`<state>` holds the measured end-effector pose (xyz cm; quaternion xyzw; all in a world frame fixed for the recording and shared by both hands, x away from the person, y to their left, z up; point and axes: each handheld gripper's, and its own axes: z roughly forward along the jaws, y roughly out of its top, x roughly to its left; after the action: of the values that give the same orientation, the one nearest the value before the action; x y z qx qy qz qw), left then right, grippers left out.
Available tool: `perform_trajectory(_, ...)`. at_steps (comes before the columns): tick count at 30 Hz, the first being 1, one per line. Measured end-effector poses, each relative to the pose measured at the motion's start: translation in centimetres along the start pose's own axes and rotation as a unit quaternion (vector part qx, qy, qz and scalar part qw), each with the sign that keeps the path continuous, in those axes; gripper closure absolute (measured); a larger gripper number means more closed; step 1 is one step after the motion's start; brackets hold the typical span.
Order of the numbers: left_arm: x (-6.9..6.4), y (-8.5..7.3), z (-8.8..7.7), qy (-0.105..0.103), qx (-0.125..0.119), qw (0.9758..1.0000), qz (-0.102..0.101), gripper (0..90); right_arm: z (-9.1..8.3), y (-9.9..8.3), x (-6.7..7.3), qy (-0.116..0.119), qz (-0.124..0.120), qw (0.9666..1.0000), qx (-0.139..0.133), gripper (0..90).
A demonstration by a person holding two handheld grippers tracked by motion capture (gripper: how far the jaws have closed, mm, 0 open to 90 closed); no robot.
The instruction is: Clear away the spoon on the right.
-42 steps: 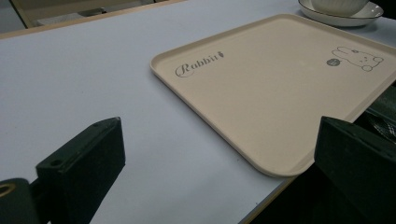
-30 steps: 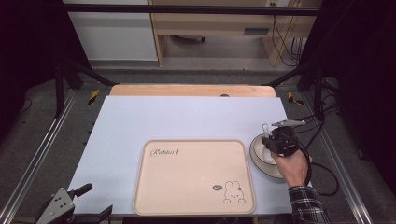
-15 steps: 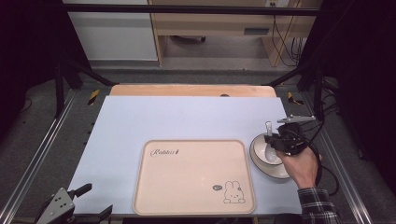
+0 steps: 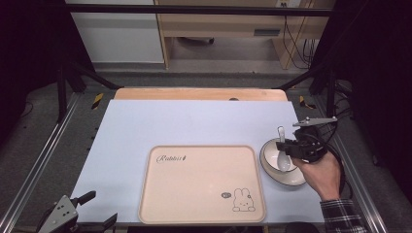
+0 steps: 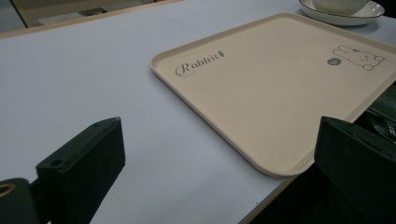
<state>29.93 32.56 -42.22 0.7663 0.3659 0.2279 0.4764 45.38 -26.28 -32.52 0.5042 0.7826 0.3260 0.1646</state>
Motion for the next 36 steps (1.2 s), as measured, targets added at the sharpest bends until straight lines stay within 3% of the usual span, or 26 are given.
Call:
perform_trajectory(9, 0.0, 0.0, 0.0, 0.0, 0.0, 1.0, 0.0, 1.4, -0.7, 0.1, 1.9, 0.027, -0.014, 0.9993, 0.021, 74.3)
perform_trajectory(17, 0.0, 0.0, 0.0, 0.0, 0.0, 1.0, 0.0, 1.4, -0.3, 0.0, 3.8, 0.057, -0.024, 0.997, 0.048, 74.3)
perform_trajectory(28, 0.0, 0.0, 0.0, 0.0, 0.0, 1.0, 0.0, 1.4, 1.4, -0.3, 5.8, 0.075, -0.033, 0.9927, 0.089, 74.4)
perform_trajectory(36, 0.0, 0.0, 0.0, -0.001, 0.0, 1.0, 0.001, 1.4, 3.4, -0.7, 7.1, 0.084, -0.053, 0.9871, 0.125, 74.4)
